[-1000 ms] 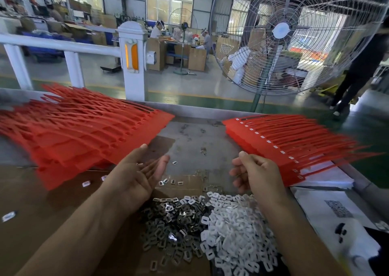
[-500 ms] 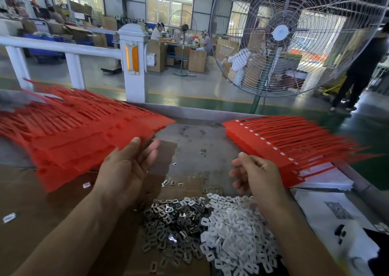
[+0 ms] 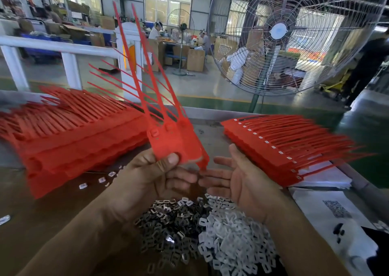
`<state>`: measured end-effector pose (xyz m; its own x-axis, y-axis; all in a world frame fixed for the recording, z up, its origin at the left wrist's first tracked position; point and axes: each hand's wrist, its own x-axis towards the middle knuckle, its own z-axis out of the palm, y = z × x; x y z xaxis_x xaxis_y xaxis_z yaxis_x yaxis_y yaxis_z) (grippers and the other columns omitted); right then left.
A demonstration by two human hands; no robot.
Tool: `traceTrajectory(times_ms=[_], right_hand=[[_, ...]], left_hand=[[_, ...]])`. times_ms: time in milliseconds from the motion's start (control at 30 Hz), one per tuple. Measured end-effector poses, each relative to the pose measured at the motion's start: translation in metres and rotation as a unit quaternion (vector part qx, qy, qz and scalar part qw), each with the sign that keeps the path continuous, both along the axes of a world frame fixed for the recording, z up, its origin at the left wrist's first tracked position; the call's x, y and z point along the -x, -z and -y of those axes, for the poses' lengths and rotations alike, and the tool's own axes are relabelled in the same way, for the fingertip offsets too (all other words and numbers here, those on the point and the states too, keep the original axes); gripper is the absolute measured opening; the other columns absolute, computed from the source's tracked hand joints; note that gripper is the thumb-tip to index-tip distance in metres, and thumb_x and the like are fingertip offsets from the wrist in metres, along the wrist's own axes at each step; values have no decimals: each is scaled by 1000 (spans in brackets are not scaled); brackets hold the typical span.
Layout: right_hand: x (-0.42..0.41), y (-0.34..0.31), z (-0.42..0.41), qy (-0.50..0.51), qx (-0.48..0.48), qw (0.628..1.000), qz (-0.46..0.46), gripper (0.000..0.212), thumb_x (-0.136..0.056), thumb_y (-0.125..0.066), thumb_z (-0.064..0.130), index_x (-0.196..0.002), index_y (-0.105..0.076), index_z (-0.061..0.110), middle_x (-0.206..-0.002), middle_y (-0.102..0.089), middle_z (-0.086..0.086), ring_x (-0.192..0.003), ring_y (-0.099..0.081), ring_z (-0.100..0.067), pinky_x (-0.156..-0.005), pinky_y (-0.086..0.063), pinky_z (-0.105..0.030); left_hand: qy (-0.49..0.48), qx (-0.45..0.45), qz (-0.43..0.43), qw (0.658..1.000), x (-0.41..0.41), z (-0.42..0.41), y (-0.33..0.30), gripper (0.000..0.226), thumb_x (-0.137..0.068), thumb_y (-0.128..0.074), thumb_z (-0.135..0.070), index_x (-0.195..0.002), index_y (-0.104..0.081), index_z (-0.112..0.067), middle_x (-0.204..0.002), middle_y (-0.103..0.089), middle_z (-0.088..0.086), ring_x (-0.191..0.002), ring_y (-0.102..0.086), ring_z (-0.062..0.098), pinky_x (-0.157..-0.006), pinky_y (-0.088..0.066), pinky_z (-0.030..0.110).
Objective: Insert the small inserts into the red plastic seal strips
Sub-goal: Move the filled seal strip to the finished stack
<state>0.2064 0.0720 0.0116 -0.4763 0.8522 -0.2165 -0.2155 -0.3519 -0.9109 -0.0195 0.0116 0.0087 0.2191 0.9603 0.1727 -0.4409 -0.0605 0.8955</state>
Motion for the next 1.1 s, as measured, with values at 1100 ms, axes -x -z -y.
traceTrajectory(times_ms=[1100], right_hand=[[-27,13,-20,344,-186,916,92,11,-96,-69,7,-95,-76,16,-80,-77,8,-65,-70,-7,-45,-53,-24]], left_hand=[[-196,10,-232,953,26,-15,15,24,-97,-59,-1,-82,-75,-14,-74,-71,6,-64,-64,16,-55,-51,27]])
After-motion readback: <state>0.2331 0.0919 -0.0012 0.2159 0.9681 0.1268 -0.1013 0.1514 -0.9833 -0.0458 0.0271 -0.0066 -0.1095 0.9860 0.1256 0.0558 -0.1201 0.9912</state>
